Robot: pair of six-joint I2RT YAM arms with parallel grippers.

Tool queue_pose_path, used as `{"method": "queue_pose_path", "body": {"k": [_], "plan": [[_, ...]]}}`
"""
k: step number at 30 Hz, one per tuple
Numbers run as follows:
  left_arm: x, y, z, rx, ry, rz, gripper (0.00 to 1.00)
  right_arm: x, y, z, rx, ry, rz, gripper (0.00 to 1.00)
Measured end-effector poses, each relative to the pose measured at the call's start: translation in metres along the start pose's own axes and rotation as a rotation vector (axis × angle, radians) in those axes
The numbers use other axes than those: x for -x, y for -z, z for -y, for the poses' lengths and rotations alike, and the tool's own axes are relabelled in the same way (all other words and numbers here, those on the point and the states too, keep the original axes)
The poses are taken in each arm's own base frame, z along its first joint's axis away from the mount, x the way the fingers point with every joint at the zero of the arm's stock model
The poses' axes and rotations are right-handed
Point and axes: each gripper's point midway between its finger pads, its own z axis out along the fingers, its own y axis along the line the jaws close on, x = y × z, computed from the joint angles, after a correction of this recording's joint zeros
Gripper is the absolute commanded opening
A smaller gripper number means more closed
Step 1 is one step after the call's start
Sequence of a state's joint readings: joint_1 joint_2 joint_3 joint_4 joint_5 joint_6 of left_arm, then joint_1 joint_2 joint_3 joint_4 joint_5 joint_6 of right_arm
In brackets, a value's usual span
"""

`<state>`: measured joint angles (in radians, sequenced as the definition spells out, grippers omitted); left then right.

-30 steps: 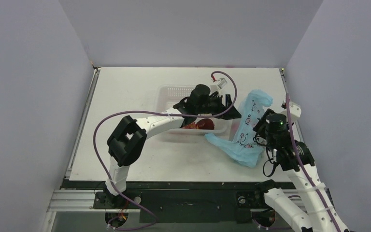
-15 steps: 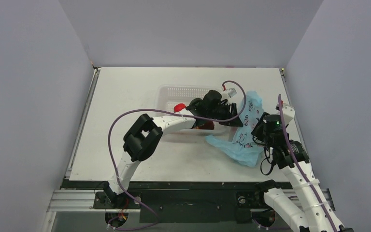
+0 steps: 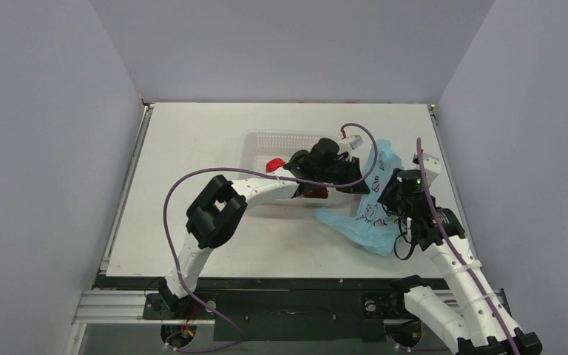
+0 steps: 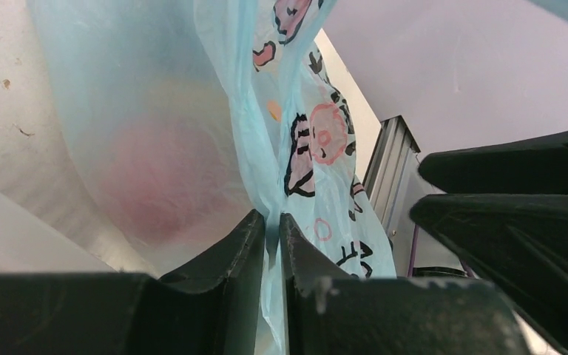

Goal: Take the fake fruits out of the plastic bag
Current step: Adjust the plastic bag at the center of the board.

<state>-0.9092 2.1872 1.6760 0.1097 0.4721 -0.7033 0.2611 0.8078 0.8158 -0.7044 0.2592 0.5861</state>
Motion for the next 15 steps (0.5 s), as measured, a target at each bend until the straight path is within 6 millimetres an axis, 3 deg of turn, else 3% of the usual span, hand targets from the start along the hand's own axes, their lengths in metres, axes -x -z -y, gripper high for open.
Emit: {"method": "queue_pose_path", "body": {"k": [6,8,15], "plan": [[0.002,0.003,0.006,-0.021,0.008,0.012,0.29,-0.011,-0.008,-0.007,0.026,0.009,-0.049,0.42],[0.003,0.004,0.007,-0.023,0.009,0.014,0.30,-0.012,-0.008,-0.008,0.034,0.008,-0.052,0.42],[0.001,0.004,0.006,-0.024,0.016,0.016,0.07,-0.013,-0.009,-0.009,0.037,0.008,-0.053,0.47]]}}
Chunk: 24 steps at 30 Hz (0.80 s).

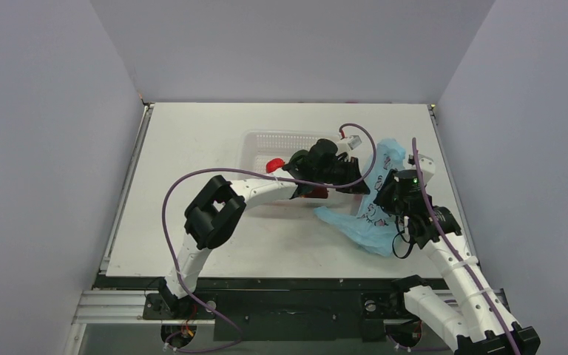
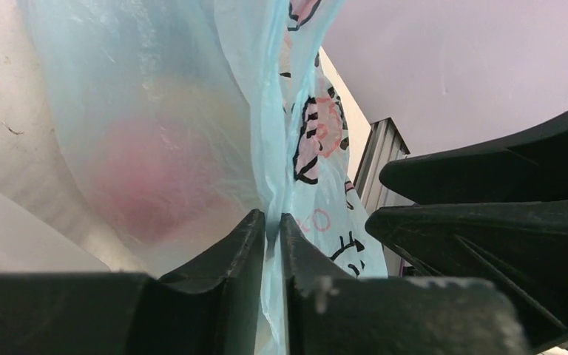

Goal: Take the fake fruits out of the plastic bag
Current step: Adjust the plastic bag at the center of the board.

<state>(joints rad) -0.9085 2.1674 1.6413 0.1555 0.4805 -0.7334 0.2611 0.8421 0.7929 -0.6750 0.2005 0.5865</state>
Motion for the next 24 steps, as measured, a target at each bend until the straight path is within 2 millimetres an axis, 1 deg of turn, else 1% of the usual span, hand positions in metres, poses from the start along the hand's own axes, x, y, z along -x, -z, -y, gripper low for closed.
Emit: {"method": "queue_pose_path", "body": {"k": [4,9,13,17,20,24], "plan": [[0.001,0.000,0.001,-0.007,-0.005,0.003,0.00,-0.001,-0.001,0.000,-0.001,0.002,-0.003,0.53],[0.002,0.003,0.004,-0.011,-0.008,0.007,0.00,-0.001,-0.003,0.000,-0.002,0.009,-0.003,0.56],[0.007,0.007,0.011,-0.021,-0.016,0.018,0.00,-0.002,-0.010,-0.001,-0.014,0.023,-0.024,0.56],[0.011,0.010,0.019,-0.037,-0.025,0.029,0.00,0.001,-0.018,-0.006,-0.021,0.035,-0.036,0.57],[0.013,0.011,0.021,-0.038,-0.027,0.032,0.00,0.004,-0.023,-0.009,-0.025,0.045,-0.044,0.58],[0.012,0.011,0.020,-0.037,-0.026,0.031,0.00,0.007,-0.023,-0.011,-0.023,0.044,-0.040,0.59]]}}
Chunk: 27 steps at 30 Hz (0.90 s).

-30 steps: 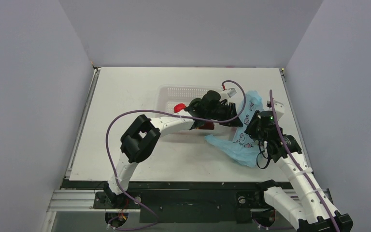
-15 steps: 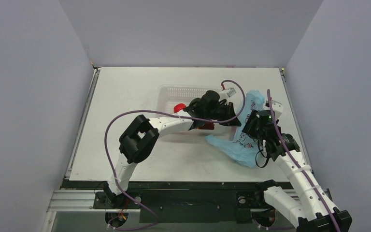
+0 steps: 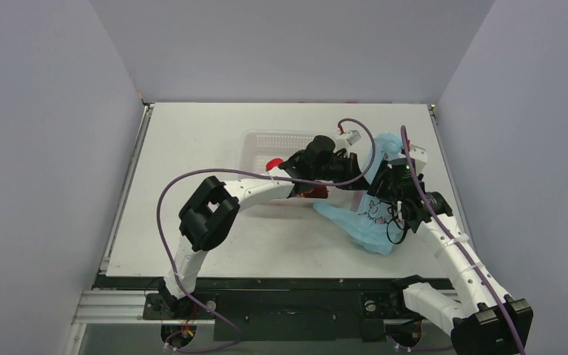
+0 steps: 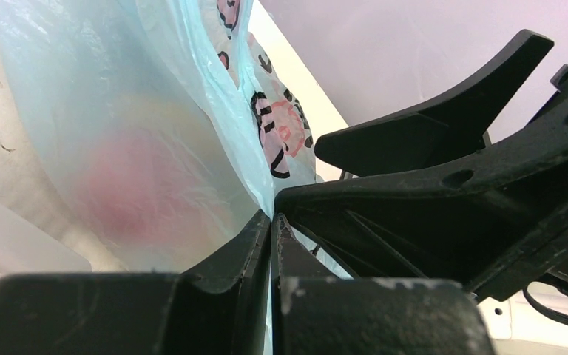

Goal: Take the fake fruits out of the plastic bag
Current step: Adjust the plastic bag at the center of the board.

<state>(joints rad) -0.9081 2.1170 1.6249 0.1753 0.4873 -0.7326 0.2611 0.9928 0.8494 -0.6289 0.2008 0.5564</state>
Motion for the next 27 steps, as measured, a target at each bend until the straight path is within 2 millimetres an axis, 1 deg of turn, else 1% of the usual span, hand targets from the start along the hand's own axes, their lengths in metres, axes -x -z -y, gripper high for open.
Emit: {"method": "queue_pose_path", "body": {"k": [8,14,19,20,24,27], "plan": [[0.000,0.000,0.001,0.001,0.020,0.000,0.00,0.007,0.001,-0.003,0.006,-0.007,0.018,0.59],[-0.002,0.000,-0.002,0.016,0.027,-0.005,0.00,0.008,-0.012,-0.002,-0.022,0.004,0.011,0.59],[-0.004,0.001,-0.008,0.048,0.037,-0.006,0.00,0.003,-0.021,0.006,-0.063,0.020,-0.001,0.56],[-0.005,0.001,-0.010,0.058,0.040,-0.008,0.00,0.001,-0.022,0.008,-0.069,0.021,-0.004,0.54],[-0.008,0.002,-0.018,0.106,0.048,-0.014,0.00,-0.007,-0.025,0.018,-0.105,0.028,-0.018,0.52],[-0.010,0.003,-0.022,0.134,0.045,-0.014,0.00,-0.006,-0.024,0.024,-0.128,0.033,-0.007,0.50]]}}
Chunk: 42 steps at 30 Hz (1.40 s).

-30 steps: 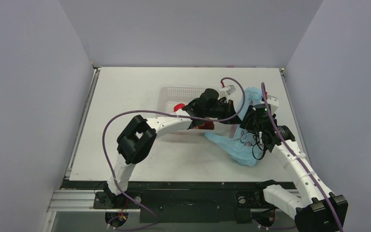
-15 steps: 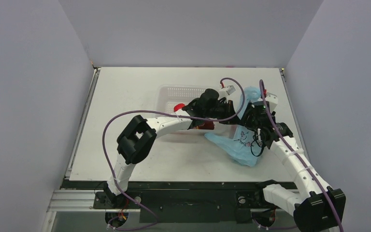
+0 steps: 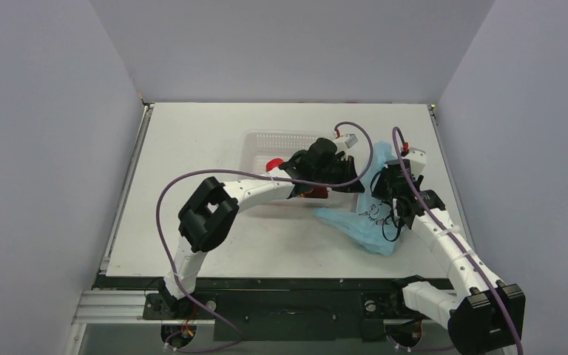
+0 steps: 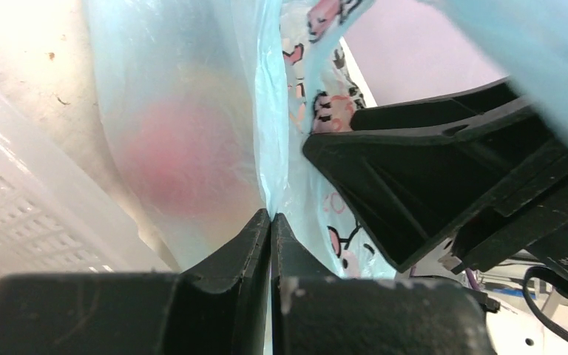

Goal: Take the fake fruits out of the plastic bag
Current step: Adjust the plastic bag at the center of the board.

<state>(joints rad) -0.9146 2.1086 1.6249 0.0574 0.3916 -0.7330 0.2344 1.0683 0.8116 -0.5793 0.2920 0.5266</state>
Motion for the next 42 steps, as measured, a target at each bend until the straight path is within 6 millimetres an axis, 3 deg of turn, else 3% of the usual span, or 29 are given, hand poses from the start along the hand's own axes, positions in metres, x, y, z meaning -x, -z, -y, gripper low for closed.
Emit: {"method": "queue_pose_path", "body": {"k": [4,8,10,17,23,28,29,31,33,35,39,42], "plan": [[0.002,0.002,-0.004,0.037,-0.005,0.012,0.00,0.003,0.002,0.013,-0.042,0.006,0.023,0.35],[0.010,0.011,0.002,0.052,-0.016,0.043,0.00,0.001,0.000,0.024,-0.090,0.013,0.023,0.07],[0.016,0.018,0.008,0.050,-0.023,0.058,0.00,-0.001,0.000,0.029,-0.113,0.014,0.019,0.00],[0.028,0.029,0.021,0.040,-0.051,0.096,0.00,0.010,0.018,0.052,-0.179,-0.042,0.085,0.00],[0.028,0.030,0.018,0.051,-0.057,0.094,0.00,0.055,0.066,0.091,-0.228,-0.230,0.262,0.00],[0.027,0.035,0.012,0.068,-0.063,0.097,0.00,0.099,0.107,0.110,-0.264,-0.315,0.400,0.00],[0.027,0.036,0.011,0.072,-0.064,0.097,0.00,0.105,0.111,0.110,-0.258,-0.316,0.413,0.01],[0.026,0.039,0.009,0.074,-0.063,0.097,0.00,0.108,0.111,0.101,-0.205,-0.291,0.389,0.15],[0.027,0.040,0.010,0.064,-0.062,0.098,0.00,0.102,0.101,0.079,-0.100,-0.249,0.315,0.40],[0.027,0.039,0.012,0.043,-0.056,0.099,0.00,0.088,0.089,0.056,0.007,-0.221,0.224,0.55],[0.023,0.037,0.015,0.010,-0.039,0.100,0.00,0.035,0.067,0.031,0.134,-0.191,0.034,0.68],[0.020,0.037,0.017,-0.012,-0.027,0.093,0.00,0.011,0.064,0.021,0.184,-0.186,-0.048,0.73]]}}
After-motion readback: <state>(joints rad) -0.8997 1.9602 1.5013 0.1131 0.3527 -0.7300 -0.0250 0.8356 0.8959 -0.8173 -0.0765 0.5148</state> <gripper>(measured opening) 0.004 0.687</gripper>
